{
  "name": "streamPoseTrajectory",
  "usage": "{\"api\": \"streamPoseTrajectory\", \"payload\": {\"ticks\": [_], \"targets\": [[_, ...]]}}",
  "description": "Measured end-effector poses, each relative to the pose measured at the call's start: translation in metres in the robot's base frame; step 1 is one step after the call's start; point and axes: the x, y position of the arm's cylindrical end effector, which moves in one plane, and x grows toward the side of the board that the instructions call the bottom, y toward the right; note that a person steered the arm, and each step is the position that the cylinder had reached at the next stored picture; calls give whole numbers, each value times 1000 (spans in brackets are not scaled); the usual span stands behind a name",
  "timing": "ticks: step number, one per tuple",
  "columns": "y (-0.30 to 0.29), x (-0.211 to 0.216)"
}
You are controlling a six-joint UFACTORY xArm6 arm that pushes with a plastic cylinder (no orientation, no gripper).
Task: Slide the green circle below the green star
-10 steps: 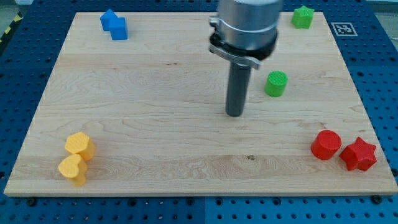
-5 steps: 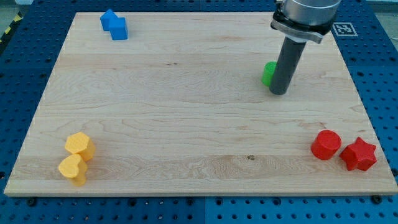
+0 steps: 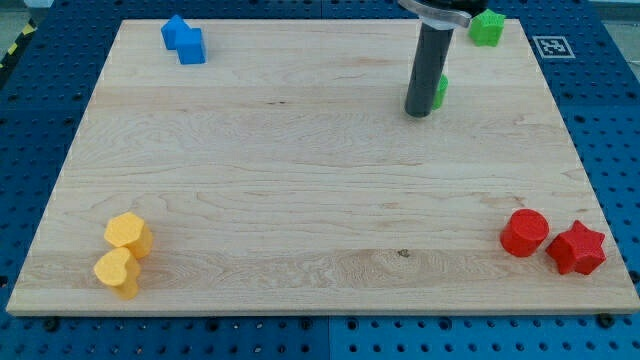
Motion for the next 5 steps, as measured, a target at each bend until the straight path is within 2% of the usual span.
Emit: {"api": "streamPoseTrajectory", "payload": {"ticks": [2, 5], "targets": [[11, -53], [65, -69]]}}
